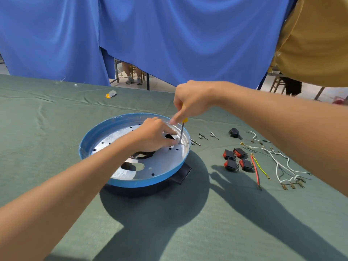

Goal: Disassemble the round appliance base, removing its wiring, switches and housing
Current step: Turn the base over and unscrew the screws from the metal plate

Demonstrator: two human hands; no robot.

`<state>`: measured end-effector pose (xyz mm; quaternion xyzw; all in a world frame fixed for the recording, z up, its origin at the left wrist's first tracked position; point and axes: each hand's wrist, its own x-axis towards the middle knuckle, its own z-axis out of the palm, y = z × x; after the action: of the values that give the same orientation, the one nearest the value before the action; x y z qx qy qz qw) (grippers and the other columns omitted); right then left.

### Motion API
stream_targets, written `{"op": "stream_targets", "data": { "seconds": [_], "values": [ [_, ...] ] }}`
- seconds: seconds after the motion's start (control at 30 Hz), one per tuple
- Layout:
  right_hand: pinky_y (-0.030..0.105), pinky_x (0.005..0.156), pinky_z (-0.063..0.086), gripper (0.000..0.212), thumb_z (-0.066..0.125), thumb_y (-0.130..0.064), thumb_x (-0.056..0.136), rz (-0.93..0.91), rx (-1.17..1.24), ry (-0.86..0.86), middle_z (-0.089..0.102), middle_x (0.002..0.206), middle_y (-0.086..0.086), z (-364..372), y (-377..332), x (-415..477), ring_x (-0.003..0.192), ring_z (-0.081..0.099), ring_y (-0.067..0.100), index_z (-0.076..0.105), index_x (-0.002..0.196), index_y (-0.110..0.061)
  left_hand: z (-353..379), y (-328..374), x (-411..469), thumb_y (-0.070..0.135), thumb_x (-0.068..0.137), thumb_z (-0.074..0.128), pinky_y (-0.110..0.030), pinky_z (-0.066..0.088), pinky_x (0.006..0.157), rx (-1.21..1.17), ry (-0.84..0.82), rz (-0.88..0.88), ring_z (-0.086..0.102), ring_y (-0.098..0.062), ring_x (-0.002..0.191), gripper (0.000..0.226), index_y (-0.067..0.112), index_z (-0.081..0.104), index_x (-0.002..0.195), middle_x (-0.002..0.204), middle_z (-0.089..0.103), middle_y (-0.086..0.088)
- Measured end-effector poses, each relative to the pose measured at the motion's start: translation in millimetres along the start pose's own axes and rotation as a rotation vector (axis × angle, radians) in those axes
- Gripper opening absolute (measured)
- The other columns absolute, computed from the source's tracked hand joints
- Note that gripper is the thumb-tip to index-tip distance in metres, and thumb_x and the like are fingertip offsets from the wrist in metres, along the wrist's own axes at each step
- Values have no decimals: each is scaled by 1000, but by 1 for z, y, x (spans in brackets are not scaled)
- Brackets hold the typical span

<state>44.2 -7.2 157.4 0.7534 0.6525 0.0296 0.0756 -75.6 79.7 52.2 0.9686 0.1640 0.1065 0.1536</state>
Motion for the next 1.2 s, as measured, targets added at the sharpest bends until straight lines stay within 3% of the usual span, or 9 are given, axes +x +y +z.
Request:
{"op": "stream_targets", "data": {
  "seconds": [0.13, 0.23, 0.4, 0.6, 0.83, 0.9, 0.97, 1.07, 1.2],
  "values": [
    [29, 57, 42, 53, 57, -44, 94, 91, 955, 428, 45, 53, 6, 37, -10, 9, 47, 47, 16, 44, 52, -14, -3, -3, -10, 34, 92, 62, -27, 43, 91, 40, -72, 84, 57, -12, 105, 23, 33, 73, 112, 116, 68, 14],
    [26, 47, 28, 62, 60, -39, 93, 138, 1352, 609, 24, 52, 5, 46, -26, 22, 42, 24, 19, 24, 46, -22, 3, -6, -21, 40, 97, 52, -33, 41, 100, 85, -128, 87, 52, -14, 117, 30, 42, 63, 124, 129, 61, 19],
    [25, 47, 16, 60, 57, -30, 95, 159, 1511, 700, 16, 50, 2, 49, -27, 24, 44, 15, 19, 17, 51, -21, 5, -4, -25, 60, 95, 33, -41, 43, 97, 143, -161, -3, 38, -3, 124, 37, 55, 56, 124, 128, 51, 29],
    [26, 46, 7, 59, 42, -27, 101, -147, 1643, 288, 12, 44, -3, 46, -12, 9, 41, 8, 14, 20, 46, -23, 3, -5, -21, 59, 95, 38, -39, 43, 95, 91, -175, -15, 38, -1, 119, 35, 50, 64, 117, 125, 51, 30],
    [25, 45, 12, 58, 44, -33, 102, 20, 1749, 476, 17, 46, -2, 50, -16, 11, 46, 11, 18, 22, 50, -19, 5, -7, -21, 58, 94, 43, -37, 46, 89, 62, -149, -14, 48, -5, 114, 31, 53, 64, 117, 126, 54, 28],
    [26, 44, 23, 58, 44, -32, 102, 42, 1622, 442, 25, 44, -1, 48, -10, 11, 42, 20, 19, 27, 49, -18, 3, -9, -19, 55, 93, 49, -38, 48, 88, 66, -106, 14, 52, -7, 112, 27, 51, 66, 114, 124, 59, 27],
    [29, 55, 37, 52, 44, -34, 101, 98, 1086, 410, 47, 52, 3, 40, -2, 12, 48, 42, 17, 41, 53, -14, -1, -12, -12, 48, 92, 58, -39, 50, 90, 18, -31, 62, 57, -8, 109, 24, 44, 71, 111, 120, 63, 24],
    [30, 56, 38, 47, 52, -50, 90, 175, 311, 166, 57, 63, 2, 16, 14, 11, 62, 51, 19, 54, 62, -12, -8, -15, 2, 43, 87, 67, -40, 50, 94, -42, 40, 46, 58, -9, 112, 28, 38, 70, 115, 124, 63, 19],
    [19, 42, 33, 44, 59, -44, 90, 162, 130, -242, 45, 41, -6, -7, 19, 8, 35, 37, 15, 67, 59, -14, -9, -18, 9, 55, 84, 64, -39, 39, 106, 66, -162, 102, 47, -9, 128, 42, 38, 65, 123, 139, 51, 24]
  ]
}}
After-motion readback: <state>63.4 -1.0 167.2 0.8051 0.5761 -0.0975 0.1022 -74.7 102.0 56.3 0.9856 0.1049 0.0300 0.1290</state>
